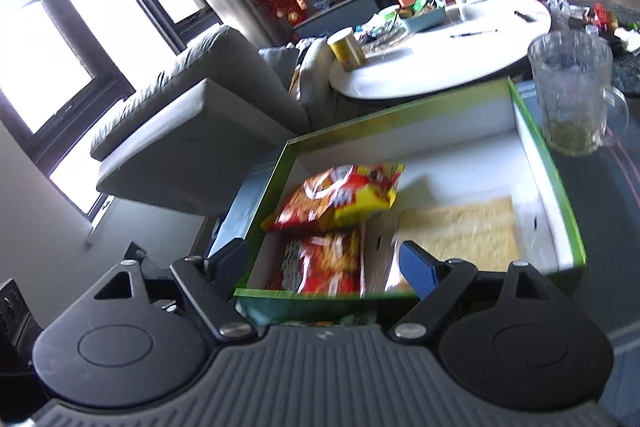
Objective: Organize snacks
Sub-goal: 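Grasp the green snack bag with the right tool and lift it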
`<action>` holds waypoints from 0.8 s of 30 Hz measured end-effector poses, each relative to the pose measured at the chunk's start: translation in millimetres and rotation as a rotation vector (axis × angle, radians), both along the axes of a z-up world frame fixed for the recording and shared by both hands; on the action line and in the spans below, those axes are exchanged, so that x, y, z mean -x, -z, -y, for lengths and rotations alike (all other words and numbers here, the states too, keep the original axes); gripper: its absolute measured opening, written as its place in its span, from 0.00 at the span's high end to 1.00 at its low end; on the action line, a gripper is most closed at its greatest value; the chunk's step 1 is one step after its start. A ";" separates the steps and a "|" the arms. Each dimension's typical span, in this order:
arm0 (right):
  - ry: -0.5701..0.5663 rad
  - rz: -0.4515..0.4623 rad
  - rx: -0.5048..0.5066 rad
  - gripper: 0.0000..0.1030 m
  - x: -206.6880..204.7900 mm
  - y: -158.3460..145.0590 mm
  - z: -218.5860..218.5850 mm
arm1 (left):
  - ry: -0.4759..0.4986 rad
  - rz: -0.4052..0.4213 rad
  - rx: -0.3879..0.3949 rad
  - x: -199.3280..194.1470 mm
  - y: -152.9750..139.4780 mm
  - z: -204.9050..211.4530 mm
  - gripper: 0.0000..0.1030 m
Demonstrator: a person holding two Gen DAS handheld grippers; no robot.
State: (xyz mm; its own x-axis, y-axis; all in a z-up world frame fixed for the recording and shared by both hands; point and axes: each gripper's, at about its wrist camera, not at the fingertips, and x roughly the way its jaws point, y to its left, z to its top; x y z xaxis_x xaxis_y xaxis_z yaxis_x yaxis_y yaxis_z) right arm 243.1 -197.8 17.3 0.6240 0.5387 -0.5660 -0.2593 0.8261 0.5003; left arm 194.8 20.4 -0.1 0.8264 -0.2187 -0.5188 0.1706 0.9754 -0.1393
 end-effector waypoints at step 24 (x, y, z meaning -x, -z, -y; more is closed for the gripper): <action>-0.071 -0.220 0.008 0.25 18.5 54.3 -36.5 | 0.059 -0.120 0.053 19.6 37.9 -5.1 0.31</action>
State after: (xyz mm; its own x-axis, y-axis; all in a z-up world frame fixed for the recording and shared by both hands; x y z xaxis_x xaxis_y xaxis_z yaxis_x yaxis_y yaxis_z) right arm 224.6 -161.3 -37.0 0.4457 0.5719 -0.6887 -0.2020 0.8137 0.5451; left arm 175.2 25.5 -38.0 0.7442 -0.2947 -0.5994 0.2065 0.9550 -0.2131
